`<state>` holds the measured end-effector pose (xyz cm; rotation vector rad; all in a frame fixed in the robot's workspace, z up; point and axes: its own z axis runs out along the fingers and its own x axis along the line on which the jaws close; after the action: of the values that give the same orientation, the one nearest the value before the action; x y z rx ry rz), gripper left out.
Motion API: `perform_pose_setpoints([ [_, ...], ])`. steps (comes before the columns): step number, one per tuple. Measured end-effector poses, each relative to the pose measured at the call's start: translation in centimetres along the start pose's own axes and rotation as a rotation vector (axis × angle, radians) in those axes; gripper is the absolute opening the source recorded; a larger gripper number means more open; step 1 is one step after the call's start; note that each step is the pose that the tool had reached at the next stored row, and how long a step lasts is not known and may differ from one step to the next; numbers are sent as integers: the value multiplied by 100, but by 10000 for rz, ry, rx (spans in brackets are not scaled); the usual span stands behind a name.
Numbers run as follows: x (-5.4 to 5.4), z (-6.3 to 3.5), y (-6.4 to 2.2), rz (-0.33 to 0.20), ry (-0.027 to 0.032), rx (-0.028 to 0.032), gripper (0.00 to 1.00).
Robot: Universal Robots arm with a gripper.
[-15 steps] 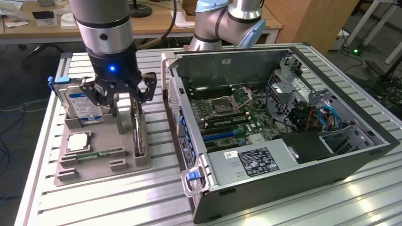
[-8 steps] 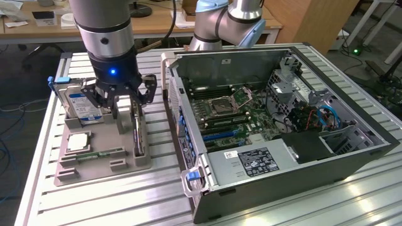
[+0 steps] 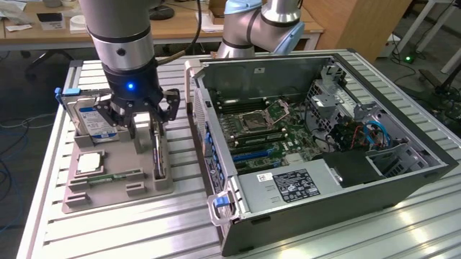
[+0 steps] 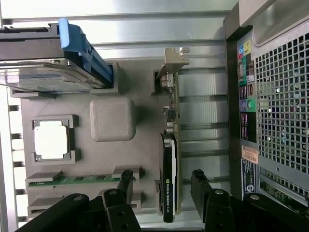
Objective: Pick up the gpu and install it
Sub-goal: 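Pick up the gpu and move the gpu toward the slot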
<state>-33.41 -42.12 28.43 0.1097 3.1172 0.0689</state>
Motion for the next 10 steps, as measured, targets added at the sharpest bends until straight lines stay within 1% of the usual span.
perform_pose_setpoints([
  [7, 1, 48, -2, 0, 0, 1, 60],
  [10, -17, 73, -1, 0, 1, 2, 60],
])
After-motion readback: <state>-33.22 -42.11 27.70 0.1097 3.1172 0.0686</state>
